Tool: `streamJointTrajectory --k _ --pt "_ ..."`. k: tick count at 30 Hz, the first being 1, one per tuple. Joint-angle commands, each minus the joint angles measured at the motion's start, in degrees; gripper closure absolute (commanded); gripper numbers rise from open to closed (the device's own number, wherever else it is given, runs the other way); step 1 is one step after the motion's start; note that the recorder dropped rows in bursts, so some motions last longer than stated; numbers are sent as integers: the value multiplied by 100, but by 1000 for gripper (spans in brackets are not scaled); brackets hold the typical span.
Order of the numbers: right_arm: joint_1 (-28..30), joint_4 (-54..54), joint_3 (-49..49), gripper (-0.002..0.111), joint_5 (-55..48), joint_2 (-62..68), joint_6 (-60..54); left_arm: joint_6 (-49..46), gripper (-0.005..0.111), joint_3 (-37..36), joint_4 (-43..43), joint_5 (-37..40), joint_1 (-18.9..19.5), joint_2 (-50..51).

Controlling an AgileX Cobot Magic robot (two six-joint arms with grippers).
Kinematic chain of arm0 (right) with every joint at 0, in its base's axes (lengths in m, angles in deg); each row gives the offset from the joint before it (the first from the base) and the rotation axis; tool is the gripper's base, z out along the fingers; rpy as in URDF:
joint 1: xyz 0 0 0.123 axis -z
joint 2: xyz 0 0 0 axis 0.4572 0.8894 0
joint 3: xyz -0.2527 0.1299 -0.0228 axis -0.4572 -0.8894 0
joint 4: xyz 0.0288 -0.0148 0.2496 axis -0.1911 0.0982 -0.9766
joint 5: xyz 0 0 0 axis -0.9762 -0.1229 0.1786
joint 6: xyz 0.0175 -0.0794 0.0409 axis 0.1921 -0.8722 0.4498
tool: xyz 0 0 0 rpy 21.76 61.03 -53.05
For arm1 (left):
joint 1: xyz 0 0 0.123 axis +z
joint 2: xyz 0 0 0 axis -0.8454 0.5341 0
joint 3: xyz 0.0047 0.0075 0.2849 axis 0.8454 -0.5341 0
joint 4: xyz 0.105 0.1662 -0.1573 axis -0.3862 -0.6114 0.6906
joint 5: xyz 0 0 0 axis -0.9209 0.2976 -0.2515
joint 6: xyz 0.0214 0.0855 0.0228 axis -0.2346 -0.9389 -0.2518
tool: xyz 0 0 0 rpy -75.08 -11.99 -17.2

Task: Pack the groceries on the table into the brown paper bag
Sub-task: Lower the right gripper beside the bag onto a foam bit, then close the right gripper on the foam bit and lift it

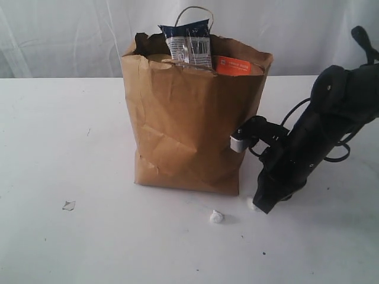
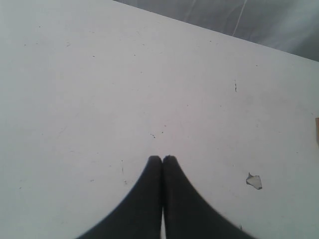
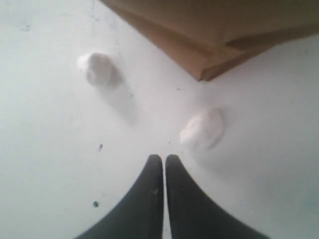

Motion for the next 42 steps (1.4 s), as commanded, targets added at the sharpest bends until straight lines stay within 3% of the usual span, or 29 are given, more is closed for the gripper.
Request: streamJointTrajectory --k 1,7,12,17,19,25,32,42 --pt "-4 -25 6 107 -623 -339 46 9 107 -21 -20 3 18 -28" --pt "-4 -25 6 108 -998 -552 195 9 107 -21 -20 3 18 -28" --pt "-4 -75 -62 105 -81 -353 608 9 107 -21 -20 3 18 -28" --pt "-4 -159 -62 70 571 44 618 9 107 -21 -20 3 18 -28" --pt "-14 -159 -62 66 773 133 618 9 107 -21 -20 3 18 -28" --pt "-284 -131 -62 67 1281 345 640 9 107 -21 -20 3 18 -28" --pt "-284 272 -62 83 1214 346 939 9 107 -21 -20 3 18 -28" --pt "-284 354 -62 96 891 346 949 9 107 -21 -20 3 18 -28"
